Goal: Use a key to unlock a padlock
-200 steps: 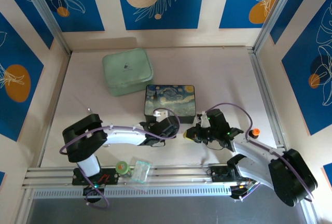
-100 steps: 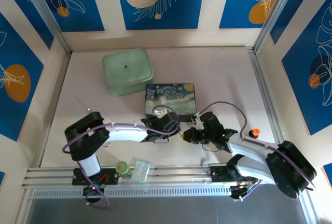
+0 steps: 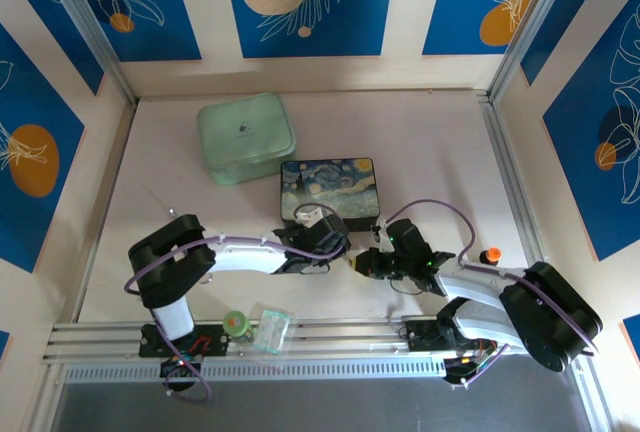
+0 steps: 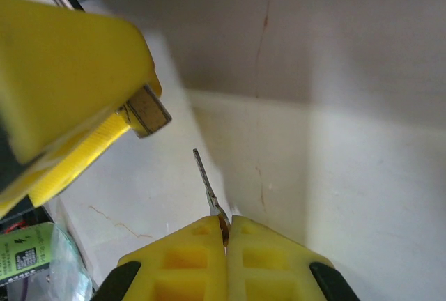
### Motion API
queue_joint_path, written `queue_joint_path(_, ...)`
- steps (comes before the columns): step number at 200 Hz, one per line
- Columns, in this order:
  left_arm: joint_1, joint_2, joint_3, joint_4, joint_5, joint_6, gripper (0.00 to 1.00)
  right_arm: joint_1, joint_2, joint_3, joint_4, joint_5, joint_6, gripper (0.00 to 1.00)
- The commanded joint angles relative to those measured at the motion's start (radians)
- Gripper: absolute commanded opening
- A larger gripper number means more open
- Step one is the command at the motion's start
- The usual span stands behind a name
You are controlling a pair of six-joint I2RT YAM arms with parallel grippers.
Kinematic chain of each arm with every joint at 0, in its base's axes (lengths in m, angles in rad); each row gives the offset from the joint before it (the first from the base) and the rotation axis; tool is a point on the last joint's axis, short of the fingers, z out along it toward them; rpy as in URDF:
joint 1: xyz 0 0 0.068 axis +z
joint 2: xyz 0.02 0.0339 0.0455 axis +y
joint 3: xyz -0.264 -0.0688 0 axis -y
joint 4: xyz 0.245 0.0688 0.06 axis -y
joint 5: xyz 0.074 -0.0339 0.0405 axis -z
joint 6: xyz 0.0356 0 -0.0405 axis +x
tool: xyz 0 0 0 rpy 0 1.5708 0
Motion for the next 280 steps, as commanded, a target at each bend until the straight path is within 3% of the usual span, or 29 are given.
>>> queue_joint_path(1, 0.009, 0.012, -0.001, 0.014, -0.01, -0.052, 0.16, -0.011, -0.006, -0.019, 0.037, -0.027, 0.005, 0.02)
queue_joint_path(174, 0.008, 0.008, -0.013, 0.1, 0.05, -0.085, 0.13, -0.04, -0.034, -0.031, 0.149, -0.007, 0.001, 0.01)
queue_joint_path(215, 0.006, 0.007, -0.022, 0.136, 0.074, -0.115, 0.13, -0.066, -0.003, -0.042, 0.263, -0.052, 0.065, 0.01)
queue_joint_path(280, 0.005, 0.005, 0.003, 0.105, 0.066, -0.087, 0.12, -0.068, -0.004, -0.03, 0.298, -0.086, 0.058, 0.01)
